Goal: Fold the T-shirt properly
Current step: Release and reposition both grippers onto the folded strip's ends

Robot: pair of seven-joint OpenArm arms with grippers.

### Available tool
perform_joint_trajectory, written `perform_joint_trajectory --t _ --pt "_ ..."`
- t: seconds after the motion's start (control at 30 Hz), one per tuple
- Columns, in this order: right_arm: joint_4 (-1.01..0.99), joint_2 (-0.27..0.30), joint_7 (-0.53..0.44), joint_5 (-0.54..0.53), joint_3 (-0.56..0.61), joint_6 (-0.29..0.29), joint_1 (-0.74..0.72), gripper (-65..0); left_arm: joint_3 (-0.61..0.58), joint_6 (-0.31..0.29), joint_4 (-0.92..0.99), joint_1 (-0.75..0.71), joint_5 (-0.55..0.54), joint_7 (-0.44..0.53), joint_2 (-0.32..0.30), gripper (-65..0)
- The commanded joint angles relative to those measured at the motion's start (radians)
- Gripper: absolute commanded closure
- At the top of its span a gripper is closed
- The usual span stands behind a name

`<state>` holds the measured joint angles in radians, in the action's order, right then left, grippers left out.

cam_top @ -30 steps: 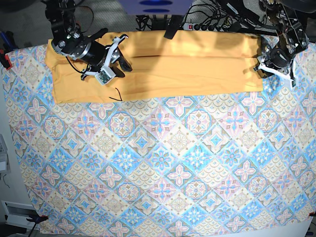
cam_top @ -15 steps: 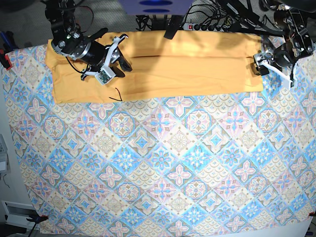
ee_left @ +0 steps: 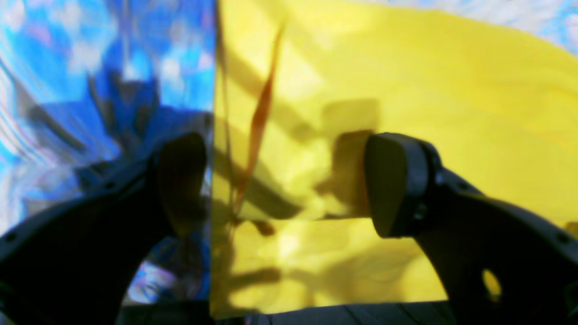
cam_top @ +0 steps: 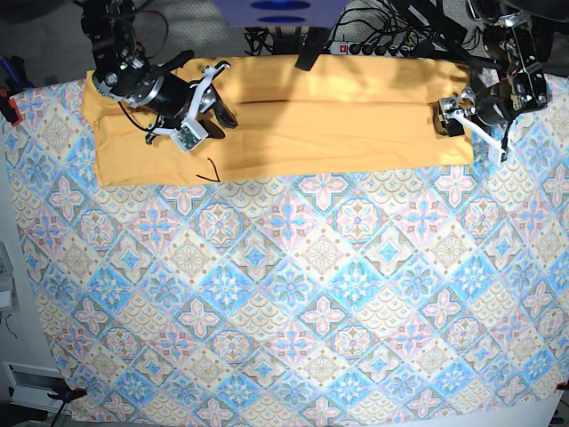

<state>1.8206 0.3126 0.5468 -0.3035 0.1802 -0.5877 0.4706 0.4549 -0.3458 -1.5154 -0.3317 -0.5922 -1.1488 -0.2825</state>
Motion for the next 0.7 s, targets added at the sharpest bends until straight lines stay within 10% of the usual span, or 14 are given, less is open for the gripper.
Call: perform_joint_trajectory --t 0.0,0.37,0.67 --pt "0.017 0.006 -0.024 -0.016 -0.003 -0.004 0.001 -16.1 0.002 0.000 0.000 0.010 -0.005 -0.001 -0.010 -53.9" --pt "0.017 0.004 -0.024 -0.016 -0.003 -0.004 0.001 -16.1 -0.002 0.000 0.003 -0.005 -0.004 0.037 -0.007 -52.1" --pt "0.018 0.004 -0.024 -0.016 -0.003 -0.004 0.001 -16.1 -0.003 0.000 0.002 -0.008 -0.005 0.033 0.044 -18.3"
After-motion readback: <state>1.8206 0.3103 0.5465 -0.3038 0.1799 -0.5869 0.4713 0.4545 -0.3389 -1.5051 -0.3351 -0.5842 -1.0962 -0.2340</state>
